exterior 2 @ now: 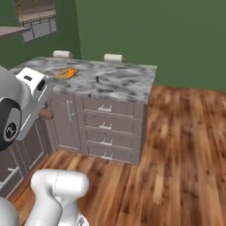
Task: Retrieve the sausage and cheese from the fridge and place them on the cutting board on the counter.
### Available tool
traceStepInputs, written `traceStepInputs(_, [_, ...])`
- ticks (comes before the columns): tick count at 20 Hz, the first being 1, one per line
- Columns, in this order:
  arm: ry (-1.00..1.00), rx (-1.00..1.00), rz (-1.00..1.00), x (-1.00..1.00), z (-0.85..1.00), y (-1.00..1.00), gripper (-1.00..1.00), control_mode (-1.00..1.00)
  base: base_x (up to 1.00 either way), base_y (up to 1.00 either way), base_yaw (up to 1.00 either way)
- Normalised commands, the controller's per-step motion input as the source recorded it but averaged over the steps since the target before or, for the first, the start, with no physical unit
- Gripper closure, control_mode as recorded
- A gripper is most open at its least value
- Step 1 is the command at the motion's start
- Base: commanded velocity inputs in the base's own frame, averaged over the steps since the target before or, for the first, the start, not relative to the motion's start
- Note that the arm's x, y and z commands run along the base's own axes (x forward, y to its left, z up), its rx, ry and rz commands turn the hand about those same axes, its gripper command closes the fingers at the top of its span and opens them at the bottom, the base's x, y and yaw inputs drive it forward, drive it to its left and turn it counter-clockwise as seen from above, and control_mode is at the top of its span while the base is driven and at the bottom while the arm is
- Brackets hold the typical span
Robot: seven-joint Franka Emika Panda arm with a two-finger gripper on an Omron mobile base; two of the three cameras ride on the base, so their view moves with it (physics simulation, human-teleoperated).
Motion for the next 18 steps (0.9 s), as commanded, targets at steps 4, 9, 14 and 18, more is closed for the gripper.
traceStepInputs(4, [0.00, 0.00, 0.00, 0.00, 0.00, 0.00, 1.00, 1.00, 1.00, 0.55, 0.32])
traceStepInputs(9, [0.00, 0.00, 0.00, 0.00, 0.00, 0.00, 1.00, 1.00, 1.00, 0.38, 0.36])
traceStepInputs(14, [0.00, 0.00, 0.00, 0.00, 0.00, 0.00, 1.00, 1.00, 1.00, 0.22, 0.32])
traceStepInputs(18, [0.00, 0.00, 0.00, 0.00, 0.00, 0.00, 1.00, 1.00, 1.00, 0.18, 0.20])
